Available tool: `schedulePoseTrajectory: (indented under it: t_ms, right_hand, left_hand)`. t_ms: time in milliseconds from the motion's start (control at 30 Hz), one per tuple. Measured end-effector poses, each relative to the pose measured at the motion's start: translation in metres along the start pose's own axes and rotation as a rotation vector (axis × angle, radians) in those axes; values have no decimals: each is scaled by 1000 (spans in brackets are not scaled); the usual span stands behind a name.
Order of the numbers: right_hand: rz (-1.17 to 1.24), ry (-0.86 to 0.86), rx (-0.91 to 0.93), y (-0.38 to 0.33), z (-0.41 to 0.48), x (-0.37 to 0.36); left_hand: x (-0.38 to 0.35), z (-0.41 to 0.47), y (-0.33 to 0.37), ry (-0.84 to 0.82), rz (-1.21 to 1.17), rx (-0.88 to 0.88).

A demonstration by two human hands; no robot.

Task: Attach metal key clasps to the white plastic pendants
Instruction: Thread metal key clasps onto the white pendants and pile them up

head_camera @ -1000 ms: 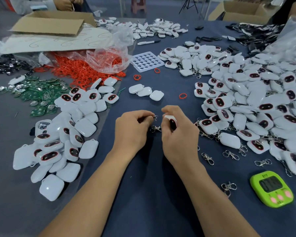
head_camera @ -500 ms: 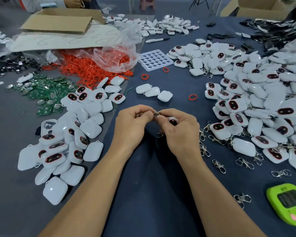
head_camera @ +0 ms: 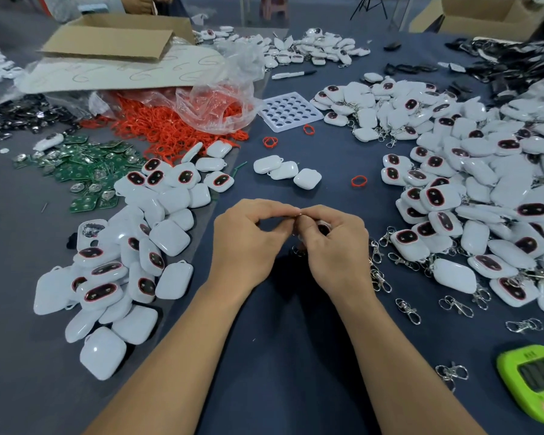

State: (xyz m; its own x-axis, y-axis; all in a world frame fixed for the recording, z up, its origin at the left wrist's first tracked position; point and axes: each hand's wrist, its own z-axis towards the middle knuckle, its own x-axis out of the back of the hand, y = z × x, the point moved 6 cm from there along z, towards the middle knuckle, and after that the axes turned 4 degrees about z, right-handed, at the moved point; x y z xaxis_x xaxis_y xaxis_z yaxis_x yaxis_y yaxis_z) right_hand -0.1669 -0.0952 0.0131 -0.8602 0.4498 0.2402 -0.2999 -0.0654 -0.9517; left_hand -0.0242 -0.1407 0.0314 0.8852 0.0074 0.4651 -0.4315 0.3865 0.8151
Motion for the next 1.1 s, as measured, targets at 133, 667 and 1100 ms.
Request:
schedulePoseTrajectory:
  t_ms: [133, 667, 1100]
  right_hand:
    - [-9, 57, -28, 2, 0, 4]
    - [3, 147, -32, 4, -2, 9]
    - [-4, 74, -16, 0, -3, 7]
  left_hand:
    - [1, 1, -2, 4, 56, 28]
    - [-2, 0, 3, -40, 121, -60]
    - [-9, 3, -10, -75, -26, 142]
